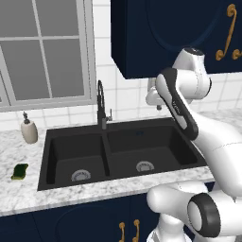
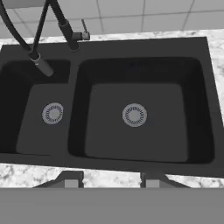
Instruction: Pick the pan and sponge and place them into the sink. Then turn on the water.
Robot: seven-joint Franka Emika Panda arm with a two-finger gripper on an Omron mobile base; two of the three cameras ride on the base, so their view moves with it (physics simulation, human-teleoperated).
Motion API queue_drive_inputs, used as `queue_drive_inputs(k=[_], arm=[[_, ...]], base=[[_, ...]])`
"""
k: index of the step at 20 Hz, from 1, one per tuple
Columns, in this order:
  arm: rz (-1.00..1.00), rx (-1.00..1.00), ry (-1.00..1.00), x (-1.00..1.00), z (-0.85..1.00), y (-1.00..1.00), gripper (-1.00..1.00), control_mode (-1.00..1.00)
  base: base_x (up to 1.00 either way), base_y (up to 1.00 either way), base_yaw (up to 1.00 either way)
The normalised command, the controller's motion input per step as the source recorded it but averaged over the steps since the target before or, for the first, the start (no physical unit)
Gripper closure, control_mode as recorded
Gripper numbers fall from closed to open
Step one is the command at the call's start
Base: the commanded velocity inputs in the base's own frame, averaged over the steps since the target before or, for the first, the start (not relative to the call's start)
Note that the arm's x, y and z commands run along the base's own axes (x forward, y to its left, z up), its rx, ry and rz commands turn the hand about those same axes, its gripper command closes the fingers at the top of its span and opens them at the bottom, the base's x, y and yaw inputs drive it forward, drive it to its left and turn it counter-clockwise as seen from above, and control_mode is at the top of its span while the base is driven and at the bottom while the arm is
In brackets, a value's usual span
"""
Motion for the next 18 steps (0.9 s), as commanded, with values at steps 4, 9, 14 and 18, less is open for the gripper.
queue_drive_inputs(k=[4,9,14,18], arm=[[0.0,-0.01,0.06,-0.2,-0.09,0.33,-1.0,-1.0],[0.05,-0.01,0.01,-0.56,-0.18,1.0,-1.0,-1.0],[0.04,-0.17,0.03,-0.74,0.0,1.0,-1.0,-1.0],[0.0,-0.3,0.15,-0.48,0.0,1.0,-1.0,-1.0]], base=[[0.0,0.0,0.0],[0.0,0.0,0.0],[0.0,0.0,0.0],[0.0,0.0,0.0]])
